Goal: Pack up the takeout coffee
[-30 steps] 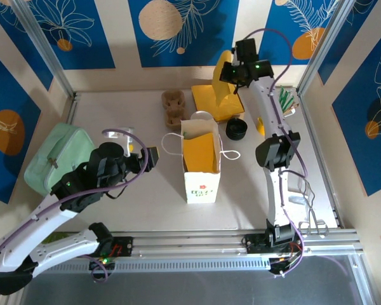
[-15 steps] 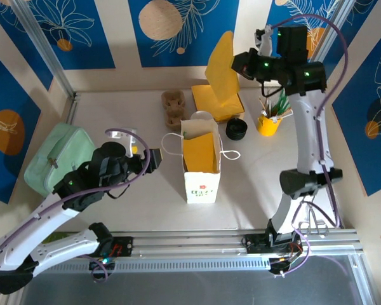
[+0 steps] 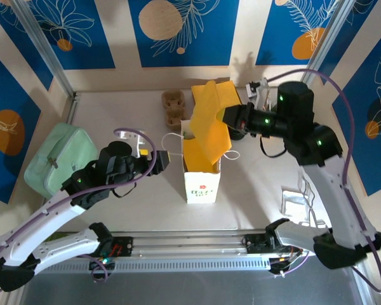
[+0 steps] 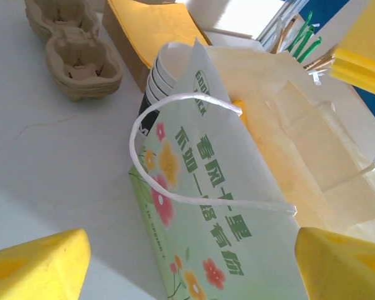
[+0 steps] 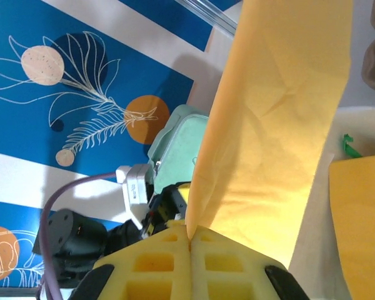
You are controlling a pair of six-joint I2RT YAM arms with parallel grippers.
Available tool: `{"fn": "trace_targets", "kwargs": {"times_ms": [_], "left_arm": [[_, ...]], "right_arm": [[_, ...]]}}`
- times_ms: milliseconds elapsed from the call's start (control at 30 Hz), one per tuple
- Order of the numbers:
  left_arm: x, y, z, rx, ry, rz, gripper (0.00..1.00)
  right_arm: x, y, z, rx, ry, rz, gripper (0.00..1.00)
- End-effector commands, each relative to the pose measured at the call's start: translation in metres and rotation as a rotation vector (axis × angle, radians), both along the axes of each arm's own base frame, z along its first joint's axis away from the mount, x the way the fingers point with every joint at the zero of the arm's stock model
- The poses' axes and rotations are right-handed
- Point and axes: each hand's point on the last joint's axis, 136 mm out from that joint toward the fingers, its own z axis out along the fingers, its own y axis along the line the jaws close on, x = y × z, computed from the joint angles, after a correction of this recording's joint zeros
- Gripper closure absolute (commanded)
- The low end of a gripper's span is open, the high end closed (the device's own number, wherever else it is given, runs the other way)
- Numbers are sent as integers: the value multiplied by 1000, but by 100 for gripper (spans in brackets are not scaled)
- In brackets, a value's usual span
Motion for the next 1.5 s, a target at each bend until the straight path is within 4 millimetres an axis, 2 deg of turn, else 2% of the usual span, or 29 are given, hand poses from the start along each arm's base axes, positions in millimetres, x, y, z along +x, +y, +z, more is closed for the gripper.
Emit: {"fn": "trace_targets", "kwargs": {"times_ms": [0,167,467,800,1067,1467], "left_arm": [[0,-5,7,-51,-1,-15,15],[0,-10,2,-62,20,-23,15],[-1,-14,2,-72,26,-37,17],[0,-13,-1,-64,31,-28,18],[-1,-10,-1,-58,28,-21,18],[-3,-5,-8,-50,33,-8,17]], "right_arm": [[4,-1,0,5,-37,-91,100],[-8,15,-15,-22,-40,-73,100],[1,24,-30,-121,-42,-97,100],[26,38,-81,-361,26,-141,100],[29,59,-108,-529,26,-95,100],[33,63,-150,-680,83,-49,100]]}}
